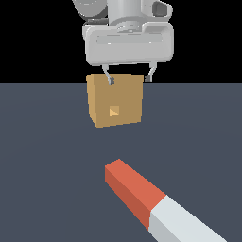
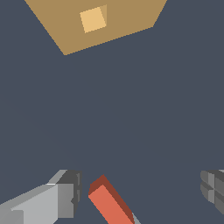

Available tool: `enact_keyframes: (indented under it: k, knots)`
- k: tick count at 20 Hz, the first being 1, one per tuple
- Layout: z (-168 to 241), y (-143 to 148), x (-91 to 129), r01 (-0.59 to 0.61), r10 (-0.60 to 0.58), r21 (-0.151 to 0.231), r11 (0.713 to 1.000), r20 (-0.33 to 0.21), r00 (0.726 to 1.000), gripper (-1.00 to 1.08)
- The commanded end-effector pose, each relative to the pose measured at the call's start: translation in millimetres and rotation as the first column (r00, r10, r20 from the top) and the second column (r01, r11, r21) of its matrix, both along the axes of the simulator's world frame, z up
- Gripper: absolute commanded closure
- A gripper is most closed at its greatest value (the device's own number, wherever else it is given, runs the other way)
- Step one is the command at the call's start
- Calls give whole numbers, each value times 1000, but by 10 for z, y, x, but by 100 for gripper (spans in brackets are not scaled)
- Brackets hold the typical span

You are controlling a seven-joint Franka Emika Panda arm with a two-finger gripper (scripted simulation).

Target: Insert the peg into the horizontal hole in a box.

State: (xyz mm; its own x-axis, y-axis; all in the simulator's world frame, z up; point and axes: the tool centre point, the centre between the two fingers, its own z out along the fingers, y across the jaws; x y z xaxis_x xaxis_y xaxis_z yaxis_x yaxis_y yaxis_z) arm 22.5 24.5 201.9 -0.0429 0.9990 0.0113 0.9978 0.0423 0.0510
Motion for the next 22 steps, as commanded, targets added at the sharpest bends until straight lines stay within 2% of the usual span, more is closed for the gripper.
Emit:
enact_keyframes:
  k: [1,11,22]
  knots:
    - [0,0,0,0,0,0,1000,0,1000,-92]
    - [-84,-154,-13,-40,40,-2,999,-3,999,-92]
    - [-371,-687,-8,-174,174,-6,985,-13,985,-92]
